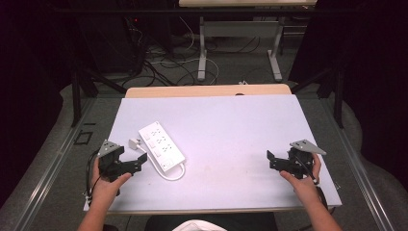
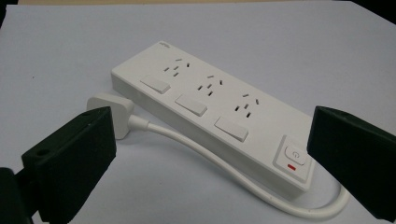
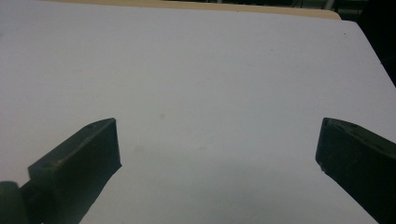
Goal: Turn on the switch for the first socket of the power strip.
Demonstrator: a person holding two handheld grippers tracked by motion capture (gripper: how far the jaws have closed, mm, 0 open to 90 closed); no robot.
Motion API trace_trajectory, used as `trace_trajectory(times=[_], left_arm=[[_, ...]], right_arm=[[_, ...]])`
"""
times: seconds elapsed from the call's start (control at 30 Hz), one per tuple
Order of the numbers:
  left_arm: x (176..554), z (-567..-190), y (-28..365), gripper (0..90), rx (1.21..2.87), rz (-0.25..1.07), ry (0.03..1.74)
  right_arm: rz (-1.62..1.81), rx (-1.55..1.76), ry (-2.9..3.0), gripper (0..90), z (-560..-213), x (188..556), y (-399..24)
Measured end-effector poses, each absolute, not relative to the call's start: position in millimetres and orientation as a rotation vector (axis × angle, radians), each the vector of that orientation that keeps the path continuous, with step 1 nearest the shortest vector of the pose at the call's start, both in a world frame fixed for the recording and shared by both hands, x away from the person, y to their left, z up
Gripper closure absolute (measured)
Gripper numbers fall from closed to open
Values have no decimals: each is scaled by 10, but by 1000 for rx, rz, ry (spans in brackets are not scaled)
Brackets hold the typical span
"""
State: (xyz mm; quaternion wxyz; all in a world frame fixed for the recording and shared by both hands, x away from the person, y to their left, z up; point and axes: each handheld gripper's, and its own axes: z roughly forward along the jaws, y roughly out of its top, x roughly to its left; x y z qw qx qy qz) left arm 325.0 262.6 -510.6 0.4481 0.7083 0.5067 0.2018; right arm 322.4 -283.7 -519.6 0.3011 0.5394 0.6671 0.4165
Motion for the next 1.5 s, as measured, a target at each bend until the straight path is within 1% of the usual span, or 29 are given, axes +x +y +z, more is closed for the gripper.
trace_trajectory(times=[0.13, 0.17, 0.2, 0.53, 0.63, 0.83, 1.1, 1.17, 1.23, 1.37, 1.47, 1.5], left_arm=[[3254, -5111, 2614, 11, 1768, 503, 1247], [3251, -5109, 2605, 36, 1771, 485, 1254], [3251, -5109, 2605, 42, 1771, 485, 1254], [3235, -5083, 2529, 42, 1790, 466, 1249], [3228, -5035, 2506, 43, 1771, 466, 1242], [3299, -4973, 2436, 45, 1774, 435, 1229], [3384, -4877, 2338, 124, 1819, 443, 1213], [3393, -4858, 2335, 131, 1829, 443, 1210], [3422, -4802, 2327, 159, 1839, 450, 1206], [3453, -4749, 2325, 175, 1843, 445, 1207], [3479, -4707, 2323, 215, 1851, 442, 1208], [3486, -4700, 2318, 215, 1849, 446, 1211]], right_arm=[[1093, 1432, 1788, 0, -5204, 3218, -2824], [1103, 1428, 1790, 0, -5210, 3221, -2813], [1103, 1428, 1790, 0, -5210, 3221, -2813], [1100, 1427, 1788, 0, -5228, 3222, -2815], [1113, 1427, 1785, 0, -5237, 3216, -2811], [1096, 1420, 1790, 0, -5255, 3198, -2819], [1101, 1446, 1769, 0, -5265, 3176, -2833], [1090, 1440, 1781, 0, -5261, 3174, -2843], [1092, 1443, 1781, 0, -5268, 3176, -2849], [1089, 1457, 1785, 0, -5271, 3178, -2852], [1094, 1465, 1776, 0, -5278, 3179, -2842], [1094, 1465, 1776, 0, -5278, 3179, -2842]])
